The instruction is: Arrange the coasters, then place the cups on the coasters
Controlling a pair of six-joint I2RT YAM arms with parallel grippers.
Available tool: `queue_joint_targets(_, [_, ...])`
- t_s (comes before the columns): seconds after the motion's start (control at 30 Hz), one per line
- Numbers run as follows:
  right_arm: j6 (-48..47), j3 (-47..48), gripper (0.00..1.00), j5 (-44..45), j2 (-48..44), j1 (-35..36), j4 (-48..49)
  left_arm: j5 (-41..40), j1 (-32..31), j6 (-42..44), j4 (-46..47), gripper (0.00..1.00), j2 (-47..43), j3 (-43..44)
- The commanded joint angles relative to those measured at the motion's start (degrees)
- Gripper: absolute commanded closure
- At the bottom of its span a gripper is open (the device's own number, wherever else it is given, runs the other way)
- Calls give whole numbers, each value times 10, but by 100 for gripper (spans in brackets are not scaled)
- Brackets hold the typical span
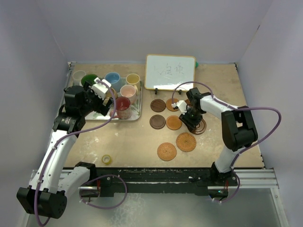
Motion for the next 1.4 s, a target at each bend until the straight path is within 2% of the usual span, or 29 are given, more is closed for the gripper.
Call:
queue_joint_targets(0.0, [10,23,53,-42,12,13,-20,6,4,4,22,12,-5,-2])
queue_joint_targets(0.37, [12,32,50,-19,7,17,-20,7,4,5,23,12,-11,-5])
queue_joint_targets(0.67, [11,22,37,11,-62,17,-20,8,4,6,23,12,-13,-5])
queue_joint_targets(0.9, [2,-12,27,-10,-119,23,-20,9,4,6,25,13,-14,-8])
queue_joint_targets(1.2, [-2,-84,23,-19,-176,91,16,-29,4,-5,40,11,-12,-11])
queue_joint_targets(1.37, [-3,-109,25,1,-168,140,39,-62,4,-10,44,10,-7,-13])
